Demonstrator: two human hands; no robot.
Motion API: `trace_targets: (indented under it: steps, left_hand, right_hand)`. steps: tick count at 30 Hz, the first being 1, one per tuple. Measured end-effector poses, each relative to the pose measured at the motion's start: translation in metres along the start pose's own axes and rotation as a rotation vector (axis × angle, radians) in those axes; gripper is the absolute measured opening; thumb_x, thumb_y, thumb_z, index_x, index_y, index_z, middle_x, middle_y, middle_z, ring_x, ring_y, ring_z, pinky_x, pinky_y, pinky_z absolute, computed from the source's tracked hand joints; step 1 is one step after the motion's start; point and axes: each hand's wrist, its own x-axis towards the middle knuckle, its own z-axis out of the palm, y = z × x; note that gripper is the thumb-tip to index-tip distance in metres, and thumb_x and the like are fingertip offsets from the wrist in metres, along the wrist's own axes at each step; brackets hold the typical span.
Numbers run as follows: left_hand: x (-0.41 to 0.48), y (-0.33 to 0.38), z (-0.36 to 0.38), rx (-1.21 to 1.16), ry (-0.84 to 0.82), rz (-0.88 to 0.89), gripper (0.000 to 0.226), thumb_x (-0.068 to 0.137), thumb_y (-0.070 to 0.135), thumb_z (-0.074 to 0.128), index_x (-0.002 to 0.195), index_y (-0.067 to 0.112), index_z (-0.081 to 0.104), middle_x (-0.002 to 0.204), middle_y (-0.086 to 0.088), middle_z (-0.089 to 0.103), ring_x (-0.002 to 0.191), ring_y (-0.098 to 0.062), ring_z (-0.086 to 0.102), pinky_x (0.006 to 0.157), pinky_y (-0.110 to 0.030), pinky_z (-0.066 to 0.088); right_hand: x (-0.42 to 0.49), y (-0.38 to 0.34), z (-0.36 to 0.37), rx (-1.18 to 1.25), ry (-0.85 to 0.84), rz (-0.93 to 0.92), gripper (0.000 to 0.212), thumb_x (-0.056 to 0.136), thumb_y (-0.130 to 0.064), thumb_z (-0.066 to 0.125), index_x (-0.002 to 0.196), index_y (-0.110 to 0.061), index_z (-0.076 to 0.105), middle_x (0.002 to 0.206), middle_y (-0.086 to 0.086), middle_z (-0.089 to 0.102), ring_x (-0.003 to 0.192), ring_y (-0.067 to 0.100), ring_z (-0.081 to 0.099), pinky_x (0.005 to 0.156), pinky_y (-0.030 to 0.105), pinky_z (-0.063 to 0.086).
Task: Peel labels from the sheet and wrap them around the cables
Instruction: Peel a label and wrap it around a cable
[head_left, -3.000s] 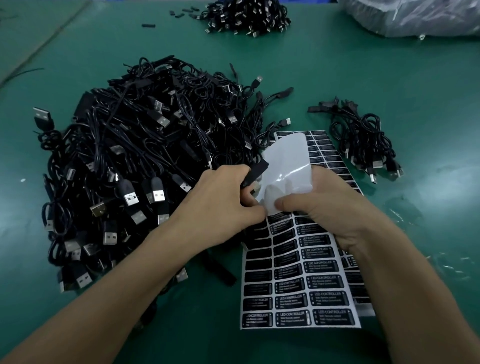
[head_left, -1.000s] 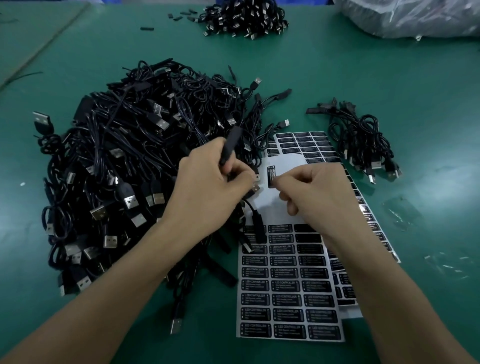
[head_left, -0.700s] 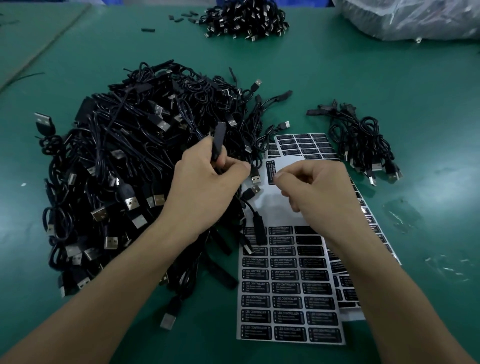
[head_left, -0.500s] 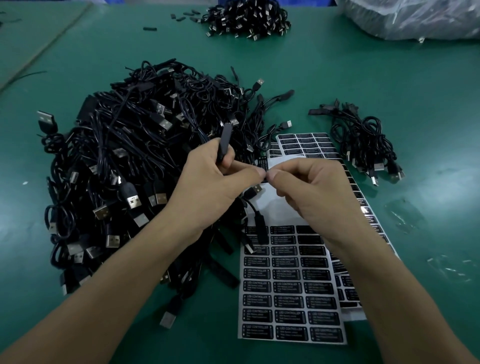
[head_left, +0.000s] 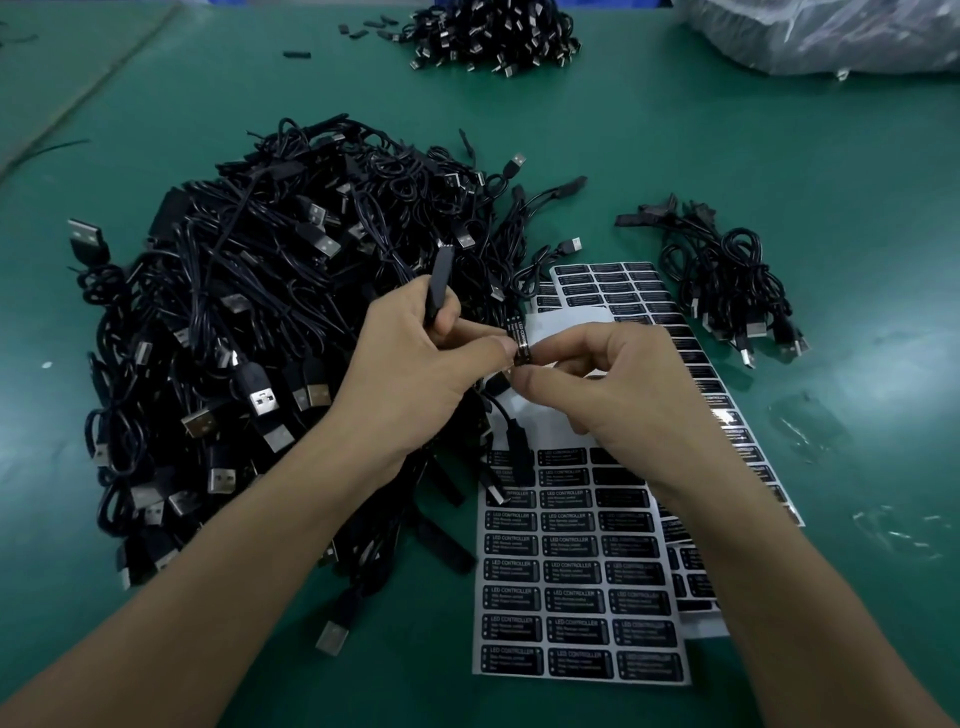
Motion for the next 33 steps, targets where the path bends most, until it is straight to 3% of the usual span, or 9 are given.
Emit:
trace_targets:
  steps: [3,8,14,16,20,23,26,29,33]
  left_hand:
    - [0.000,0.001,0.000,-0.035,0.015,-0.018,0.046,0.083,-0.003,0.074,0.073,0.019,0.034,0.075,-0.005,0.071,0.046,0.003,0.055,0.042,-0.006,0.037]
    - [-0.001,0.003,0.000,-0.069,0.025,-0.023,0.048,0.083,-0.002,0.074,0.072,0.020,0.033,0.072,-0.002,0.072,0.043,0.004,0.052,0.042,-0.005,0.037]
    - [-0.002,0.004,0.001,-0.073,0.016,-0.026,0.049,0.082,-0.002,0.076,0.071,0.020,0.033,0.071,-0.003,0.073,0.043,0.003,0.055,0.041,-0.006,0.037]
    - [-0.002,0.004,0.002,-0.066,0.026,-0.028,0.049,0.082,0.000,0.076,0.072,0.020,0.033,0.067,-0.005,0.068,0.040,0.003,0.051,0.039,-0.007,0.035]
    - [0.000,0.003,0.000,-0.060,0.068,-0.043,0.047,0.086,0.009,0.076,0.072,0.022,0.033,0.052,0.014,0.051,0.036,0.000,0.041,0.039,-0.009,0.032]
    - [-0.001,0.003,0.000,-0.026,0.057,-0.035,0.047,0.083,0.007,0.077,0.073,0.021,0.033,0.073,-0.004,0.068,0.040,0.002,0.047,0.041,-0.010,0.033]
    - [-0.002,0.003,0.000,0.023,0.046,-0.020,0.048,0.081,0.002,0.078,0.074,0.020,0.033,0.066,0.000,0.070,0.043,0.003,0.049,0.040,-0.011,0.035]
    - [-0.003,0.002,0.000,0.039,0.031,-0.016,0.049,0.081,0.001,0.077,0.073,0.020,0.033,0.078,-0.017,0.073,0.041,0.002,0.048,0.039,-0.012,0.036]
    - [-0.003,0.001,0.000,0.065,0.029,-0.015,0.047,0.083,0.003,0.077,0.073,0.020,0.033,0.077,-0.017,0.072,0.041,0.002,0.048,0.039,-0.012,0.036]
  right_hand:
    - [0.000,0.000,-0.001,-0.012,-0.003,-0.006,0.016,0.077,-0.026,0.084,0.088,-0.025,0.073,0.059,-0.008,0.058,0.047,0.005,0.049,0.051,0.020,0.044]
    - [0.000,-0.003,0.000,0.112,-0.023,-0.021,0.008,0.078,-0.022,0.083,0.074,-0.020,0.076,0.057,-0.008,0.053,0.046,0.004,0.042,0.047,0.015,0.036]
    - [0.002,-0.005,0.000,0.213,0.014,-0.019,0.026,0.081,-0.010,0.075,0.061,-0.027,0.073,0.050,-0.017,0.051,0.043,-0.001,0.042,0.040,0.008,0.032]
    - [0.002,-0.004,0.001,0.176,0.022,-0.031,0.026,0.081,-0.008,0.073,0.061,-0.025,0.072,0.050,-0.016,0.050,0.043,0.000,0.040,0.041,0.008,0.031]
    - [0.001,-0.001,-0.002,-0.090,0.051,-0.113,0.016,0.078,-0.013,0.069,0.064,-0.020,0.067,0.049,-0.014,0.049,0.044,0.000,0.040,0.043,0.012,0.033]
    - [0.001,-0.001,-0.004,-0.197,0.007,-0.153,0.008,0.070,-0.024,0.062,0.062,-0.024,0.063,0.046,-0.015,0.048,0.042,0.001,0.041,0.042,0.011,0.032]
    - [0.001,-0.001,-0.007,-0.258,-0.005,-0.173,0.010,0.071,-0.023,0.062,0.061,-0.026,0.061,0.047,-0.015,0.049,0.044,0.002,0.043,0.043,0.010,0.033]
    - [0.003,0.000,-0.012,-0.235,-0.027,-0.163,0.019,0.077,-0.012,0.067,0.063,-0.025,0.063,0.049,-0.014,0.048,0.047,0.002,0.042,0.046,0.012,0.034]
    - [0.004,0.000,-0.015,-0.190,-0.075,-0.142,0.017,0.083,-0.016,0.071,0.069,-0.021,0.063,0.050,-0.016,0.046,0.048,0.001,0.040,0.047,0.012,0.034]
